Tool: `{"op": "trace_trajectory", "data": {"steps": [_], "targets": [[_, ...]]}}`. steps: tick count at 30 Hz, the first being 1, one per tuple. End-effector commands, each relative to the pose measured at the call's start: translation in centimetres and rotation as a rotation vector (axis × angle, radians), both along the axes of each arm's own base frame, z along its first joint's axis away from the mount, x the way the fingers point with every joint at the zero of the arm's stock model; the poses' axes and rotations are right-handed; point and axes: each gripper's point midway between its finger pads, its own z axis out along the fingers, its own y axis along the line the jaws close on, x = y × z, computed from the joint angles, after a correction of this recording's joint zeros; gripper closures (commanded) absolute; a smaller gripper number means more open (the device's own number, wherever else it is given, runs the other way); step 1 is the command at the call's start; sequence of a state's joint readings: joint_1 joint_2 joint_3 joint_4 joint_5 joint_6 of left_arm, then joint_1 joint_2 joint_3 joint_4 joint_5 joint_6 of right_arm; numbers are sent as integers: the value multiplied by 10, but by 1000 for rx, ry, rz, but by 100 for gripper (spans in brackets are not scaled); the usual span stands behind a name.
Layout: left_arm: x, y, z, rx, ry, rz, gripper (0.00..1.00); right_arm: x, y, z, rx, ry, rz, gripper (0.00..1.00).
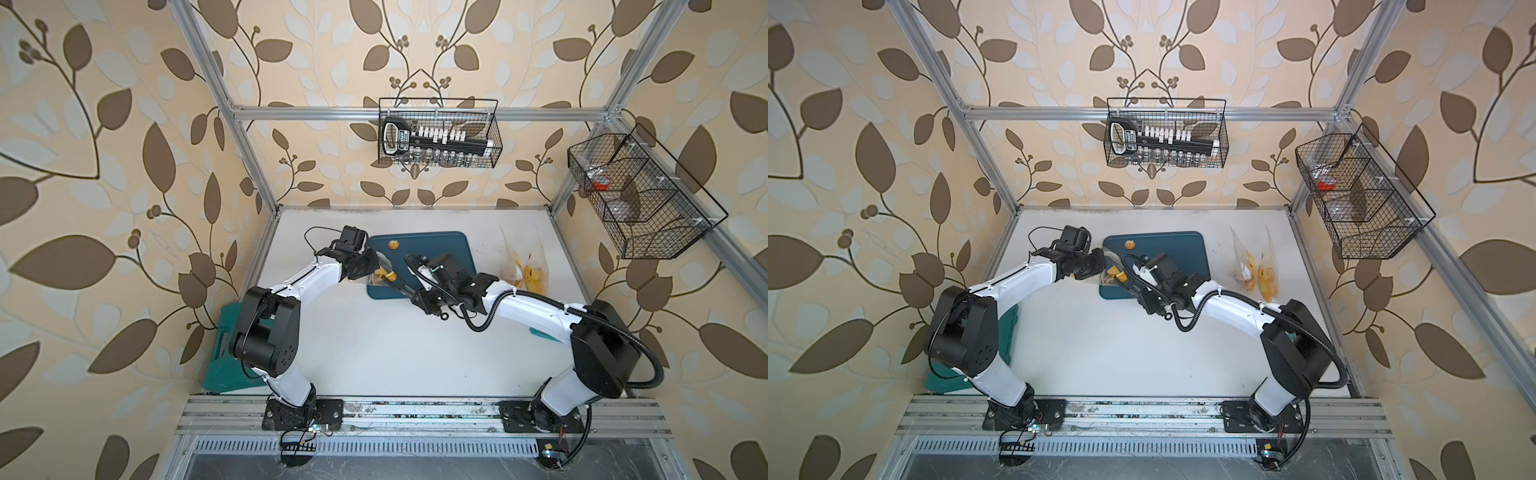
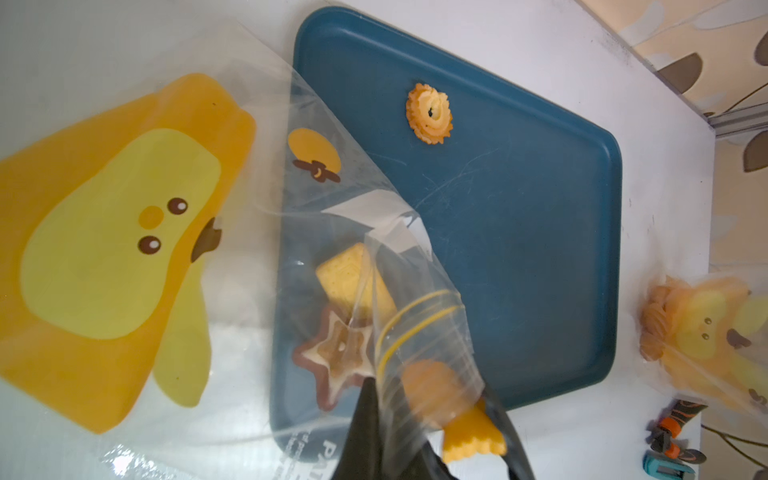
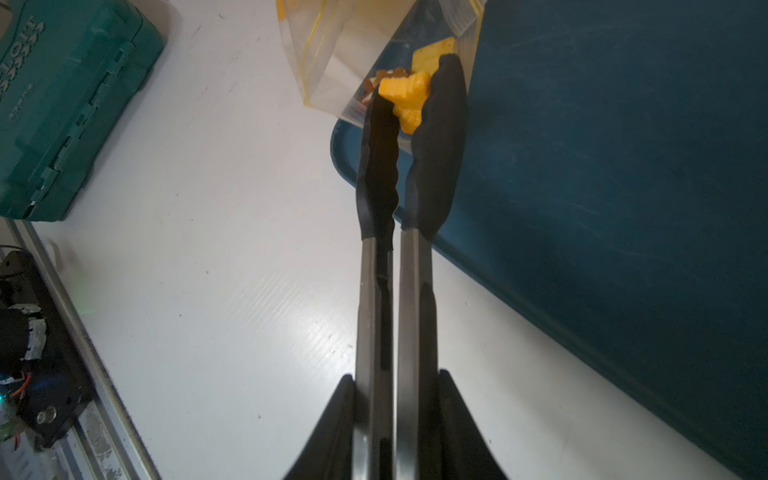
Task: Put the cookies into a resealable bag to prevent moisture
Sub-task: Place the cookie in the ziploc bag.
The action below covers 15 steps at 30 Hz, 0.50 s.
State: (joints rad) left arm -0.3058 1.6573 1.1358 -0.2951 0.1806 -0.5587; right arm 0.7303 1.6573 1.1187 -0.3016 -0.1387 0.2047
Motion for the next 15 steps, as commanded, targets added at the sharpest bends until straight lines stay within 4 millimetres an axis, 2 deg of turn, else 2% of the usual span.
{"op": "trace_trajectory", "data": {"steps": [1, 4, 6, 8, 10, 15], "targets": [[6, -5, 11, -45, -22, -10, 100, 21, 29, 16, 62, -45, 49, 72], [5, -6, 11, -47, -24, -12, 100, 37, 41, 12, 50, -48, 46, 72], [4, -4, 11, -40, -22, -8, 100, 44, 43, 11, 38, -58, 32, 66], [4, -2, 11, -26, -23, 0, 100, 42, 42, 15, 47, -63, 34, 53], [4, 1, 11, -14, -23, 6, 100, 36, 38, 20, 59, -68, 33, 47], [4, 5, 6, 3, -10, 25, 100, 15, 15, 31, 76, -89, 7, 47]]}}
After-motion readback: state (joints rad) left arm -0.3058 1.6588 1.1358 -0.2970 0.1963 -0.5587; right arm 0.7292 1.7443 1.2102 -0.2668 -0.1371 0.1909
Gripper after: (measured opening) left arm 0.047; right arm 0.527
